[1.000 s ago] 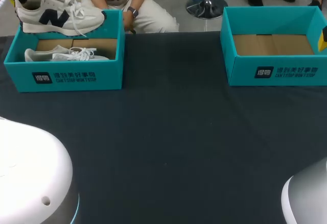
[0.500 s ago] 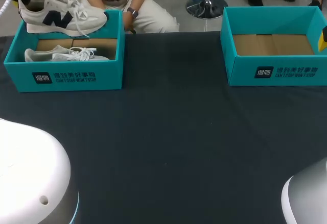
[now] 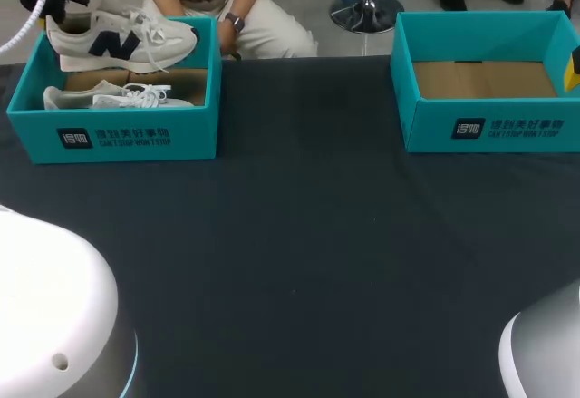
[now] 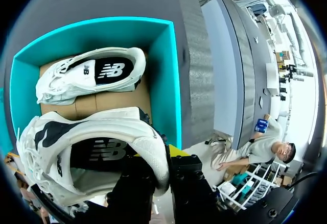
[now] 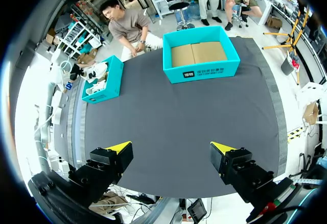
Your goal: Take the shoe out of the shoebox, open the shoe tongue, remove and reinsert the insole, then place the shoe into the shoebox
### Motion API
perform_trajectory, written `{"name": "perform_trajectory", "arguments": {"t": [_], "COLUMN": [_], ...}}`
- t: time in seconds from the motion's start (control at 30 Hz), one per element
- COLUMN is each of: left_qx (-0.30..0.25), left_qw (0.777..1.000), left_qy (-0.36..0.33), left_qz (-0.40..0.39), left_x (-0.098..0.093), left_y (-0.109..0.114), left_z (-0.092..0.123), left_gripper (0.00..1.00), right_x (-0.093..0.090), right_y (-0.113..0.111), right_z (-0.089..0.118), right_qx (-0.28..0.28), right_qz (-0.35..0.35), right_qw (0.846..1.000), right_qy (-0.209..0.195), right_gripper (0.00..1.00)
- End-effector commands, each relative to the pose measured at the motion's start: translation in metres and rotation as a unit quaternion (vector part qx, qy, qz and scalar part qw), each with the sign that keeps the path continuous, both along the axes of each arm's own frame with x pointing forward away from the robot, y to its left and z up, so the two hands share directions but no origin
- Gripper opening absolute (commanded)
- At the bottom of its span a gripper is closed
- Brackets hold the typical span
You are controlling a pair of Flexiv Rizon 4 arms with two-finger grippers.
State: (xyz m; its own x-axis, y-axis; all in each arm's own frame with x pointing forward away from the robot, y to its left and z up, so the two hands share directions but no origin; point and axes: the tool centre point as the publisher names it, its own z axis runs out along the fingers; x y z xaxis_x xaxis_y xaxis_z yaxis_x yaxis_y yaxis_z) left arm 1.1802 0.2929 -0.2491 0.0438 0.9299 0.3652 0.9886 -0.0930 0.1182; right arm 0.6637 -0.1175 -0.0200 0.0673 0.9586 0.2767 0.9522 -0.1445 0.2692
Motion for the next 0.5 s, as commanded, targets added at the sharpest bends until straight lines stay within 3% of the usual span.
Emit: {"name": "perform_trajectory", "arguments": {"t": [0.03,0.5], "left_qx": [0.004,0.01], "left_qw": [1.0,1.0], "left_qy": [0.012,0.025], "left_qz": [0.007,0.001], "left_x": [0.02,0.032], "left_y": [0.0,0.001], "left_z": [-0.013,-0.058], "left_gripper": [0.0,0.0], "right_x": [0.002,0.002], "right_y": [0.001,0.001], "right_z": [0.002,0.002], "right_qx": [-0.001,-0.001], "right_qz": [0.0,0.0], "right_qw": [1.0,1.0], "right_qy": [0.003,0.003], "right_gripper": [1.0,1.0]}}
